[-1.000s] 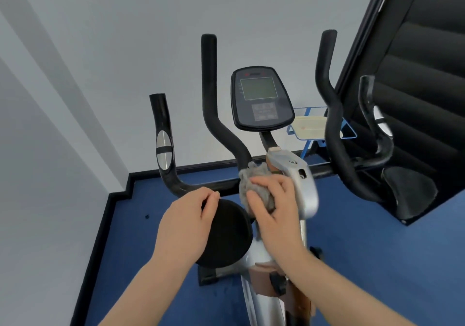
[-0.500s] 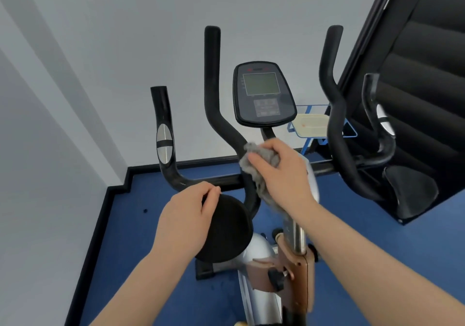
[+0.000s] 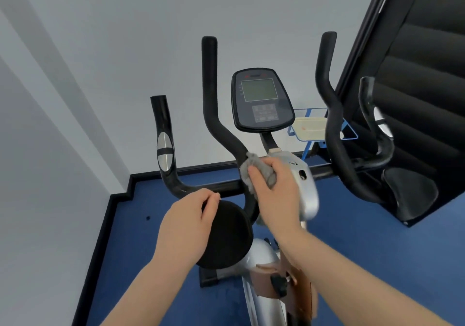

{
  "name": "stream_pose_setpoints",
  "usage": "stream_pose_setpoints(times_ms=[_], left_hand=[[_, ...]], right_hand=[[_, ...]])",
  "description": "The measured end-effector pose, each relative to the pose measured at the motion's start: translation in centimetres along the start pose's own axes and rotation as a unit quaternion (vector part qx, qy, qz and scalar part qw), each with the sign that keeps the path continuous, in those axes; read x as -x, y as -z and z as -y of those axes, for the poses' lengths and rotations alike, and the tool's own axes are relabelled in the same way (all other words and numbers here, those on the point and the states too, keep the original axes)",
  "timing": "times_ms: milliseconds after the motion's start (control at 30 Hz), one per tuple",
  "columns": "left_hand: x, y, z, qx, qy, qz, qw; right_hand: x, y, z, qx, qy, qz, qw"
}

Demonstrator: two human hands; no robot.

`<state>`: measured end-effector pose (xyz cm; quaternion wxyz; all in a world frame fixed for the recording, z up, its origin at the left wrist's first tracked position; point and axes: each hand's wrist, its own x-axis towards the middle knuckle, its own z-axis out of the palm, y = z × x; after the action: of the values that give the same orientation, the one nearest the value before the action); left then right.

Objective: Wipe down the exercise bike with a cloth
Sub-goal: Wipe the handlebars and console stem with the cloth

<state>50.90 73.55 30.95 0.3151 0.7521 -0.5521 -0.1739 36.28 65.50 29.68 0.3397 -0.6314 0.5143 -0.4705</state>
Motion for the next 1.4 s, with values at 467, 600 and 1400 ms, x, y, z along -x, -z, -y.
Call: stream_pose_setpoints(times_ms=[467,600,1400], left_hand=[[-0.2,-0.2,0.2,-0.006,-0.015,-0.002,1.000],[-0.2,-0.1,0.1,-0.004,-0.012,0.001,1.000],[-0.3,-0.1,0.0,-0.003,-0.019,-0.004,1.000]], right_hand=[[1.0,3.3,-1.0,0.088,0.021,0.045,0.995],[-1.8,1.8,-0.2,0.156,0.027,-0.002,0.987],[-0.2,0.5,0.5,0.092,-0.013,0.058,0.994]])
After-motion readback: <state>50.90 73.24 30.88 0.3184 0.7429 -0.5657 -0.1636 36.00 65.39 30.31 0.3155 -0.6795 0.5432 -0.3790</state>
